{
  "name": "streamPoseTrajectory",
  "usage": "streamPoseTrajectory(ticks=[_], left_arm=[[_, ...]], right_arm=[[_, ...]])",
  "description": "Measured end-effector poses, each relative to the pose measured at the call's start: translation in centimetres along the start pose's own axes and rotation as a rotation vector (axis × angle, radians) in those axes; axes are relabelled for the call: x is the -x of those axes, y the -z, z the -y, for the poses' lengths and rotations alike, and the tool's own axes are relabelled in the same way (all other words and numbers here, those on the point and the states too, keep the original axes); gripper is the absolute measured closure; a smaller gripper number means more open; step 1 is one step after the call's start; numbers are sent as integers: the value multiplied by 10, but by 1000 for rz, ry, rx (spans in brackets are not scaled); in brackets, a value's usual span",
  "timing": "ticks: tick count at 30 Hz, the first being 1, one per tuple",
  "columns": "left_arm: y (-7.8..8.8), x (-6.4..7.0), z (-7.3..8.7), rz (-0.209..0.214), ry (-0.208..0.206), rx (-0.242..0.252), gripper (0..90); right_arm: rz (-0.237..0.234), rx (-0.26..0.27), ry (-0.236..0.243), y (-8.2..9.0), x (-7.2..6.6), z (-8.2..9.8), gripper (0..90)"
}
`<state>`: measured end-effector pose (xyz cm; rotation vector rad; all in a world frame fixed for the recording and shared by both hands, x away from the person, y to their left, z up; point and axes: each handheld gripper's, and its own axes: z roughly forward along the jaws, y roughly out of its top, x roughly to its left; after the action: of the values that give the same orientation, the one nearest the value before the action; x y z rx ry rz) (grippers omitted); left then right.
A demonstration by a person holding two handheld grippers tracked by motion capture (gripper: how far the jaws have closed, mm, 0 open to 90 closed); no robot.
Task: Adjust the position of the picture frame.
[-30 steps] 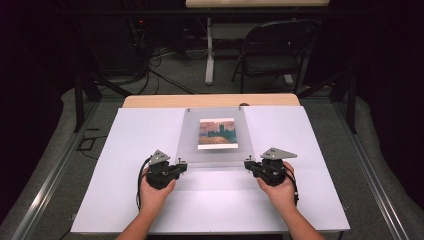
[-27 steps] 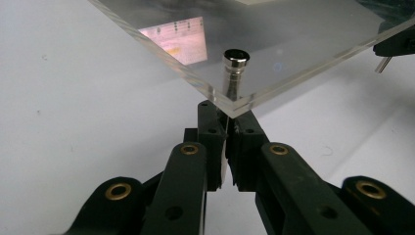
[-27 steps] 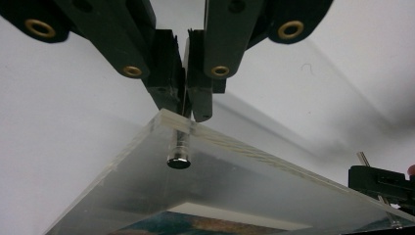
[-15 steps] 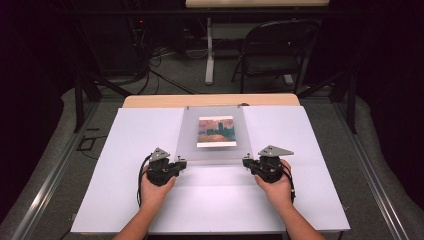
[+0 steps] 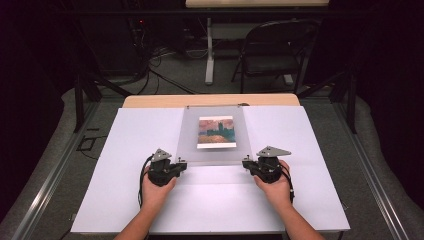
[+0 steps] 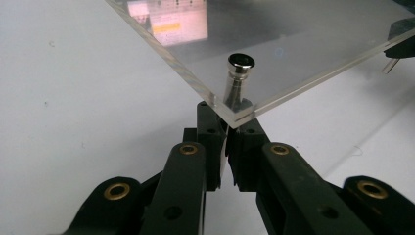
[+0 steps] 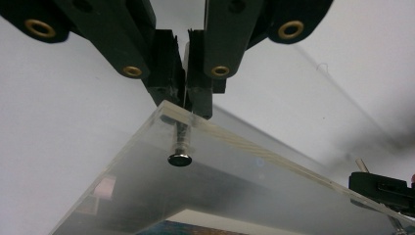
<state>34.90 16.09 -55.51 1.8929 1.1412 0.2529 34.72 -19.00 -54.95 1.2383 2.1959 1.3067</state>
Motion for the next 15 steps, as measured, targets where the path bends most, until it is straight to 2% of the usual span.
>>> streamPoseTrajectory(ticks=[7, 15], left_arm=[[-4, 0, 4, -10, -7, -31, 840], [-5, 0, 5, -11, -11, -33, 837]], right_arm=[[1, -28, 11, -4, 1, 4, 852], [-4, -45, 17, -6, 2, 6, 852]])
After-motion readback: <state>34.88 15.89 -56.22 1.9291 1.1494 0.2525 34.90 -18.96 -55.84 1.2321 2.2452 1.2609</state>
